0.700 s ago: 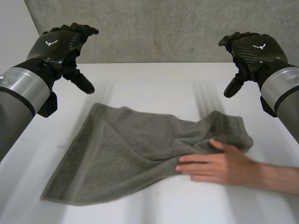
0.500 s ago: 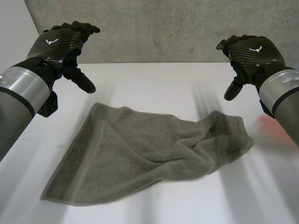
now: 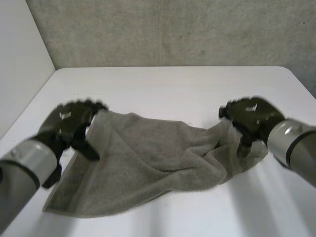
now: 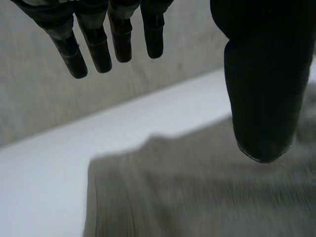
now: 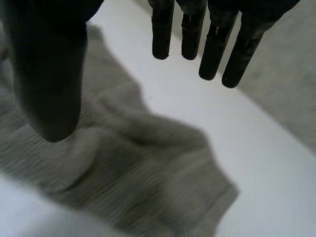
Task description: Fold the towel.
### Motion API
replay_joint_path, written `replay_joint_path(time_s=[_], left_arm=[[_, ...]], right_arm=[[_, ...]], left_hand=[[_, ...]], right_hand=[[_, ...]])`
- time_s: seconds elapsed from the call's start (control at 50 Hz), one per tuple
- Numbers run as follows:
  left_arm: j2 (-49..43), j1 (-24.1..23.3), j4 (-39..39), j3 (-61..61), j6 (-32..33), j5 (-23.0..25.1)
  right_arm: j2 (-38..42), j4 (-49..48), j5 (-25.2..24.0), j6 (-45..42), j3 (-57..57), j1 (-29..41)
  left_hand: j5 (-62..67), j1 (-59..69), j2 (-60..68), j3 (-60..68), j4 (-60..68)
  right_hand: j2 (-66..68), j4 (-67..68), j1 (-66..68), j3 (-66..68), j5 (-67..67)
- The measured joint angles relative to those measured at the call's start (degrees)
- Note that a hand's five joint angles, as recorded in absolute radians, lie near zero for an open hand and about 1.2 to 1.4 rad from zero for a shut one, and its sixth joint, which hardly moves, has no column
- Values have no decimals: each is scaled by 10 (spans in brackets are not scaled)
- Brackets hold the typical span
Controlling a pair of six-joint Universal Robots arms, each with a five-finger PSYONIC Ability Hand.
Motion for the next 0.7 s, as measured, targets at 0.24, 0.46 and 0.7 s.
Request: replay_joint_path(time_s=[0.24,0.46,0.7], left_arm=[[-11,33,60,-150,70,4],[-56,18,107,-176,70,4],[-101,7,120,-175,67,4]], right_arm=[[28,-55,-54,14,127,-32],[61,-199,-63,50,190,-30],[92,-294,-59,70,210,-26]], left_hand=[[15,15,15,15,15],[38,38,38,38,37],[52,52,52,52,53]], right_hand=[[68,67,60,65,61],[216,208,207,206,198],[295,284,284,282,277]])
